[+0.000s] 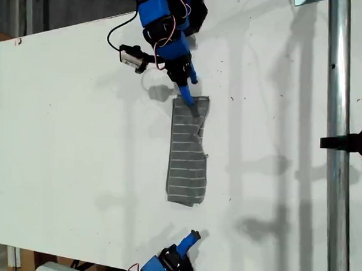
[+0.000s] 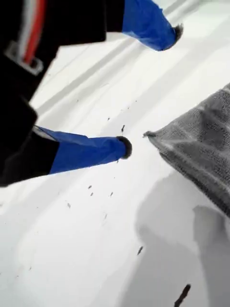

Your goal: Grasp corners of a towel and fold twice.

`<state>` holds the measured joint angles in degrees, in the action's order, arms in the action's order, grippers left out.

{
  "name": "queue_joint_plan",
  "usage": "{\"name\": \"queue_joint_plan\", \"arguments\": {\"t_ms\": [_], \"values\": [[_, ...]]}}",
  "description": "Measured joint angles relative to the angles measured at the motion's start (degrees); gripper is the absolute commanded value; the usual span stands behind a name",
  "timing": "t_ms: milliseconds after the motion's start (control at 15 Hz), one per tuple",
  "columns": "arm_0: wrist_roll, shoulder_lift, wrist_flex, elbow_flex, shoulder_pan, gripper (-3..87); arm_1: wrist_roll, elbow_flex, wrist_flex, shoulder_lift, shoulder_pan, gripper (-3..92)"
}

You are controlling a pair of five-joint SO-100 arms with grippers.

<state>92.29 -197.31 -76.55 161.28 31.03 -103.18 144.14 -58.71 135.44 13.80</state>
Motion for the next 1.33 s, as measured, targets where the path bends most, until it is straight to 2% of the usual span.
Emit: {"name": "queue_joint_plan", "arguments": {"t_ms": [333, 467, 533, 600, 800, 867, 933, 1200, 1267, 1333], "values": [[0.9, 0.0, 0.0, 0.0, -0.5, 48.8, 5.6, -4.8, 13.7, -29.9, -5.8, 35.3], [1.9, 0.0, 0.0, 0.0, -0.4, 48.6, 10.2, -14.3, 14.9, -42.2, -8.9, 33.9], [2.2, 0.0, 0.0, 0.0, -0.2, 48.5, 12.7, -19.6, 14.7, -46.8, -9.5, 12.7], [2.4, 0.0, 0.0, 0.0, 0.0, 48.3, 14.1, -22.3, 18.3, -49.6, -9.8, -0.2], [2.5, 0.0, 0.0, 0.0, 0.0, 47.9, 14.1, -25.1, 20.8, -51.9, -10.5, -0.2], [2.5, 0.0, 0.0, 0.0, 0.0, 47.7, 14.1, -25.0, 18.4, -50.6, -10.4, -0.2], [2.2, 0.0, 0.0, 0.0, 0.0, 47.5, 14.1, -24.7, 12.5, -47.7, -9.7, -0.2], [0.9, 0.0, 0.0, 0.0, 0.1, 47.2, 7.5, -24.8, -24.3, -24.0, -2.5, -0.2], [0.9, -0.3, 0.0, 0.0, 0.1, 47.0, 6.9, -25.7, -30.1, -19.1, -1.9, -0.2], [0.4, -0.6, 0.0, 0.0, 0.0, 46.8, 8.7, -26.5, -27.6, -17.6, -3.1, -0.2]]}}
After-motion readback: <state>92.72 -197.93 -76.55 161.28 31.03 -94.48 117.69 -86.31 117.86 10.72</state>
